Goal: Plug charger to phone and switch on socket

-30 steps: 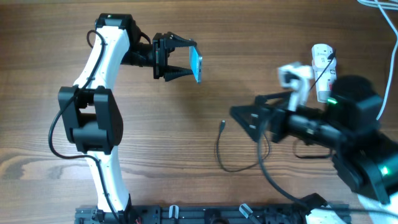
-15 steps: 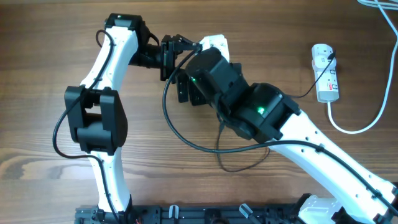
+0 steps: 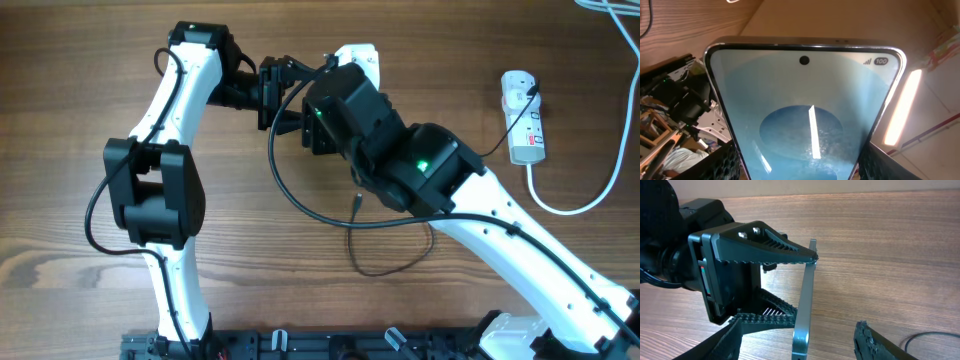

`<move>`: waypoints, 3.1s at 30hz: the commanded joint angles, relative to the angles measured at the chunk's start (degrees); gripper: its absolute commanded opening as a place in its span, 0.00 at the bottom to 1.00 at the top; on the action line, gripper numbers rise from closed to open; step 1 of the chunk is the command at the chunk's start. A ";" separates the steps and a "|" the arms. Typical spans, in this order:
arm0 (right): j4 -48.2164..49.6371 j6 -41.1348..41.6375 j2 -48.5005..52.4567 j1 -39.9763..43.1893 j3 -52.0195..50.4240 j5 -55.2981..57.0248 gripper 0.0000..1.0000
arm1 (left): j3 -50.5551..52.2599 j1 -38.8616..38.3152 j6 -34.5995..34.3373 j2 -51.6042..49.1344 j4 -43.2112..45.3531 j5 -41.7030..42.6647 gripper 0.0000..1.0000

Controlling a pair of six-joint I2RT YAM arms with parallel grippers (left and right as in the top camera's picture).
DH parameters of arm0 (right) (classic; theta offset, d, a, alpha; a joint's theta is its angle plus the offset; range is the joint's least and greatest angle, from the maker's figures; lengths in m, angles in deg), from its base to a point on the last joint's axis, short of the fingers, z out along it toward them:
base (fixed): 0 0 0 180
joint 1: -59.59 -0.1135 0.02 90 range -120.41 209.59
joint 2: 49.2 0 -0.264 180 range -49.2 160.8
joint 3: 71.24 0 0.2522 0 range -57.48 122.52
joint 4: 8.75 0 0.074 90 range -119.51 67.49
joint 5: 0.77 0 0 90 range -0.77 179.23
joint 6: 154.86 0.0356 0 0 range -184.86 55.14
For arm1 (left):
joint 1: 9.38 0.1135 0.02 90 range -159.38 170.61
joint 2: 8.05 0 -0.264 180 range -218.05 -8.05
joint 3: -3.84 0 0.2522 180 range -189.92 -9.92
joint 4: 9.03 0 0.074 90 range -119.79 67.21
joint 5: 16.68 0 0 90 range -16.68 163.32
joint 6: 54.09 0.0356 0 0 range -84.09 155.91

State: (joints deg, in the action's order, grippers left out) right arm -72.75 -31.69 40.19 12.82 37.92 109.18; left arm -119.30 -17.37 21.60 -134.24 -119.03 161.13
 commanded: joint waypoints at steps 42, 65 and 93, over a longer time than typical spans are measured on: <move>3.67 16.68 4.26 0.04 0.76 2.75 0.04 | -1.33 -0.44 -1.18 2.34 -0.24 2.51 1.00; 0.00 82.49 4.15 0.02 0.76 8.74 0.04 | -1.31 -0.44 -1.22 2.34 -0.26 2.51 0.41; -1.70 37.18 -0.96 0.42 0.76 10.82 1.00 | -1.31 1.99 -2.67 2.34 7.93 1.88 0.04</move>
State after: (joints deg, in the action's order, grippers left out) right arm -73.25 21.42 43.40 12.89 37.92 118.53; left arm -119.74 -17.44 18.98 -133.80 -114.16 161.70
